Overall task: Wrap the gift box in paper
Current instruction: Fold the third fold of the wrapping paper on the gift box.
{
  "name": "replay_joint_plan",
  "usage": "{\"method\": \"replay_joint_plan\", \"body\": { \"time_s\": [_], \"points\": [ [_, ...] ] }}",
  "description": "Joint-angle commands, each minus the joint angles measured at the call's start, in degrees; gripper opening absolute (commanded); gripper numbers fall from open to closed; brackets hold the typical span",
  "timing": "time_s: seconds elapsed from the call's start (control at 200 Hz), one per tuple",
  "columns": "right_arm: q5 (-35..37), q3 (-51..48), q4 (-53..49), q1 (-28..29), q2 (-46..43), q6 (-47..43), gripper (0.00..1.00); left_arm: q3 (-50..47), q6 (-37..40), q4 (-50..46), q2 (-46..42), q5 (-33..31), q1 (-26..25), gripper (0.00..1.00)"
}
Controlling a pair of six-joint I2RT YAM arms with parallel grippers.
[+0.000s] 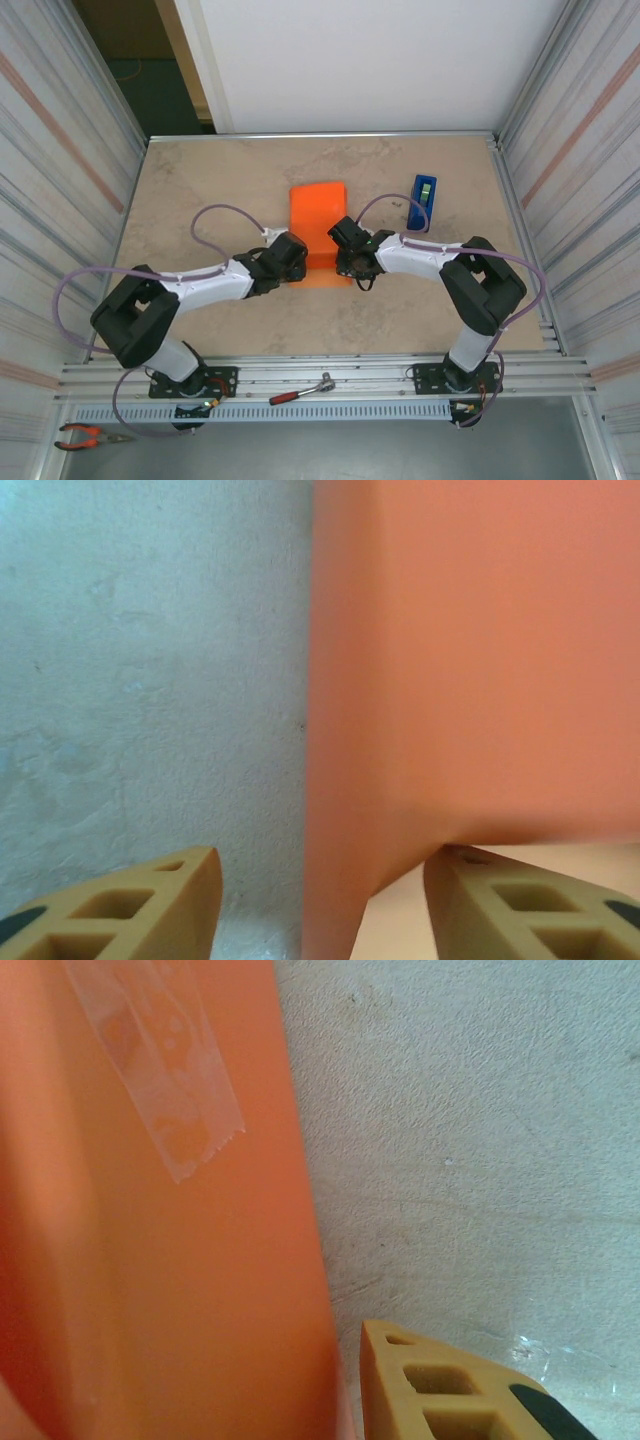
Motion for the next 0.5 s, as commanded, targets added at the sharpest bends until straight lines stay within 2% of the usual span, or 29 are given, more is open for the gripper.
{"method": "replay_joint_plan", "body": {
  "time_s": [0.0, 0.21, 0.361, 0.496],
  "points": [
    [-0.4, -0.2, -0.4, 0.0, 0.6, -0.1, 0.26, -0.7, -1.5, 1.8, 1.7, -1.8, -1.1, 0.5],
    [-0.8, -0.1, -0.3, 0.2, 0.6, -0.1, 0.26, 2.1, -4.1, -1.1, 5.5, -8.7, -4.2, 0.3],
    [-0.9, 0.1, -0.8, 0.6, 0.3, -0.1, 0.29, 3.9, -5.9, -3.3, 8.2, -11.2, -5.7, 0.14],
    [-0.3, 0.2, -2.0, 1.3, -0.4, 0.0, 0.37, 4.8, -6.7, -4.2, 9.4, -12.1, -6.7, 0.1]
  ]
}}
